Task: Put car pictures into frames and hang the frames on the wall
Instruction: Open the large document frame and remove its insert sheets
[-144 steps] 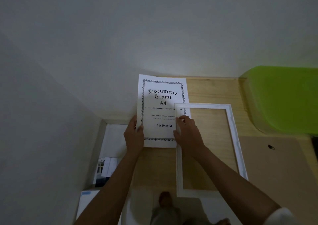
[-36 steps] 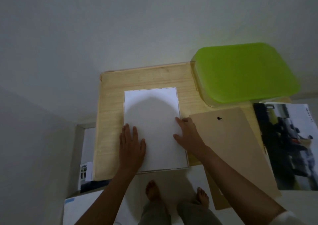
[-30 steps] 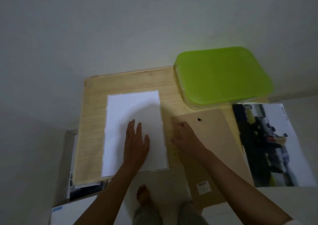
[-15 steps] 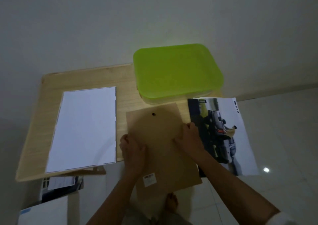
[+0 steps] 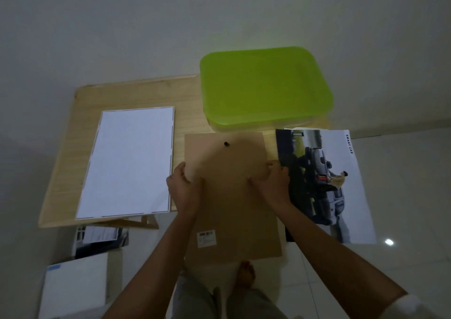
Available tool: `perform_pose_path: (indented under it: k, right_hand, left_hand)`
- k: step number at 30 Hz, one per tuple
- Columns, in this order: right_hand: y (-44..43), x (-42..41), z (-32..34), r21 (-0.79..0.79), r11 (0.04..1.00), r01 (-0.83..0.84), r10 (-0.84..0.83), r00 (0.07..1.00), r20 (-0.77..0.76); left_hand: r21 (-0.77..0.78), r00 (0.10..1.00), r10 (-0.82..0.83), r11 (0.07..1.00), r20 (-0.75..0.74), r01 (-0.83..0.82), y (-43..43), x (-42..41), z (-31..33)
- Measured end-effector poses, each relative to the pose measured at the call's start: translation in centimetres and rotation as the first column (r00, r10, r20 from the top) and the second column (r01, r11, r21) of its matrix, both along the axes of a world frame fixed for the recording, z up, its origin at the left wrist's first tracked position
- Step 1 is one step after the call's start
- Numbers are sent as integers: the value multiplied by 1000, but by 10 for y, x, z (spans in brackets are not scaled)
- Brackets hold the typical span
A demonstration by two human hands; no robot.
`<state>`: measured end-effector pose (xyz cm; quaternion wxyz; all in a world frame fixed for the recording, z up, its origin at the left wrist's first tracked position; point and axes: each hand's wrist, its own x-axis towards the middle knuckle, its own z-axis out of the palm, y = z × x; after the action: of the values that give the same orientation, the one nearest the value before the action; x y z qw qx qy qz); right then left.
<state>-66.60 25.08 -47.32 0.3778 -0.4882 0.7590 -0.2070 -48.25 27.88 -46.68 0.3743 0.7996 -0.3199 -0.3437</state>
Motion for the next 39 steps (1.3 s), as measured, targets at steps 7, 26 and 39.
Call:
perform_pose_path:
  k: [7, 26, 39]
  right_hand:
    - [3, 56, 4, -50, 999, 9, -3, 994, 105]
    - [-60, 237, -3, -151, 980, 128, -96, 975, 199]
    - [-66, 252, -12, -190, 972, 134, -117, 988, 98]
  left_hand:
    - [-46, 1000, 8, 999, -8, -9, 5, 64, 19]
    - [57, 997, -59, 996, -40, 62, -60, 264, -4]
    - [57, 957, -231, 973, 175, 224, -69, 274, -16]
